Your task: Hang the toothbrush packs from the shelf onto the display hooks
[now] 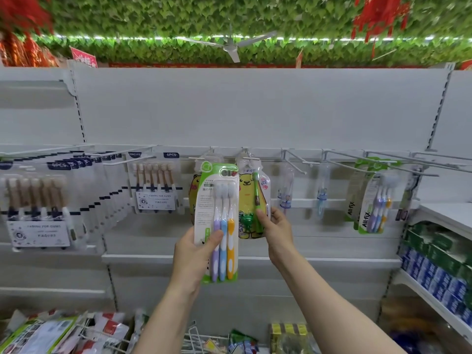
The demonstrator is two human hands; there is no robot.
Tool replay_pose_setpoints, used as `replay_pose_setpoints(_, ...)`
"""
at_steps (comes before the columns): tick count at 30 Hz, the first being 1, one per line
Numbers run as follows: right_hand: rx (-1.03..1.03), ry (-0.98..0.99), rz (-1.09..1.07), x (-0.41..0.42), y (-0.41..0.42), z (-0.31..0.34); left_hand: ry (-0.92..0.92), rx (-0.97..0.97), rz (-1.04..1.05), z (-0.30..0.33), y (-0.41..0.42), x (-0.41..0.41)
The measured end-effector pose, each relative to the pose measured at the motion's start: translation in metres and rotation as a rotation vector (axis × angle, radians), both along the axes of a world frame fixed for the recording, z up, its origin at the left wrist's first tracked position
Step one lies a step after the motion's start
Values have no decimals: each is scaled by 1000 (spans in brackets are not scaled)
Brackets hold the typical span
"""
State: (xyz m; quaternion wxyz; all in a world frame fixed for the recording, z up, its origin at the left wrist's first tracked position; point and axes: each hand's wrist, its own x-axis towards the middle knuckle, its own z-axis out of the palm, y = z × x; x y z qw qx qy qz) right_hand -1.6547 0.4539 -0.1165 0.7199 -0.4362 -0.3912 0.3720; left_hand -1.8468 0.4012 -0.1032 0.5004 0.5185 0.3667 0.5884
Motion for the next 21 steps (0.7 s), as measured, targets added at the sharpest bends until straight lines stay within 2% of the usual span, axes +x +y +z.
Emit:
replay_pose_setpoints(15,-217,-64,19,21,36,7,-14,-28,0,-3,6,2)
replay_pose_setpoints(18,-181,-67,-126,17,21,5,-14,-37,-28,-7,4,2)
replay_pose_setpoints(21,-81,-121,-177,5,-10,12,-12,-44,-42,-14,1,8)
